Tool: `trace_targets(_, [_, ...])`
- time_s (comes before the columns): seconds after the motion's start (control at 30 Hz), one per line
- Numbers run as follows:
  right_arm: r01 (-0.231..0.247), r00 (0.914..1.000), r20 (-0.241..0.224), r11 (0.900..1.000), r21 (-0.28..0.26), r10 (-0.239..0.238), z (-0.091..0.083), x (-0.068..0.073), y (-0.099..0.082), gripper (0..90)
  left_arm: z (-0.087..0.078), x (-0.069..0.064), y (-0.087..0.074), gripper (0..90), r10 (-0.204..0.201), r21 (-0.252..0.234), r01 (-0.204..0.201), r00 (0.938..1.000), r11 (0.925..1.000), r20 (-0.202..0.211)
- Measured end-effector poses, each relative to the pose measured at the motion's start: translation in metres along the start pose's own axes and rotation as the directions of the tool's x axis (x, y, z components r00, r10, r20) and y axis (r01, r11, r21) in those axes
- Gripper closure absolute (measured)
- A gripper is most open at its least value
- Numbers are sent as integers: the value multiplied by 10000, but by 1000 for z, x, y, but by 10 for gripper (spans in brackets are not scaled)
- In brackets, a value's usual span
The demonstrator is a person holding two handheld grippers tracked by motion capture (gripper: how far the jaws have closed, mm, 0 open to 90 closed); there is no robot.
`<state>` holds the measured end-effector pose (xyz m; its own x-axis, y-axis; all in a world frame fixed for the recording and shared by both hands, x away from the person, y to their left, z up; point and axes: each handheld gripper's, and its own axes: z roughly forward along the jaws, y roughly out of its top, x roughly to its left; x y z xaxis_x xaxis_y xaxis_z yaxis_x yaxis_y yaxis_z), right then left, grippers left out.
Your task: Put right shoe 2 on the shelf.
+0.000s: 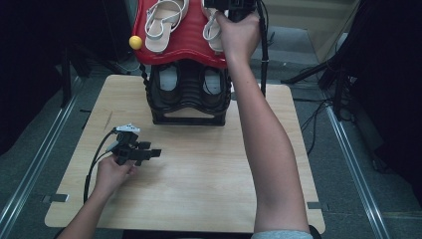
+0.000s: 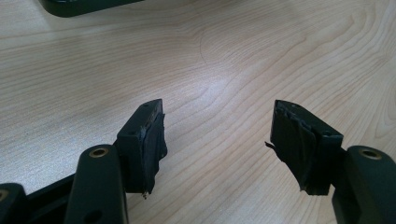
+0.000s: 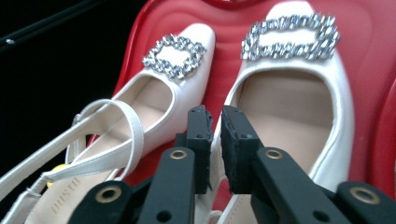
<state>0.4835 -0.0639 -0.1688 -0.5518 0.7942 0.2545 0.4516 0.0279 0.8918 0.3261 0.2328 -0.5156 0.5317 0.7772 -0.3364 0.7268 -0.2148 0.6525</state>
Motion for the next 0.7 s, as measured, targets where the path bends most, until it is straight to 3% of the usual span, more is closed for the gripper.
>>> trace_targets(0.33, [231,9997,-2,9996,-178,-231,-11,-8,3,710,0,0,0,357,2,-7,-2,10000,10000,-44])
trace_targets(0.7, [272,9996,103,9991,-317,-269,-23,-28,-1,612,0,1,0,357,10,55,-10,10000,10000,-41])
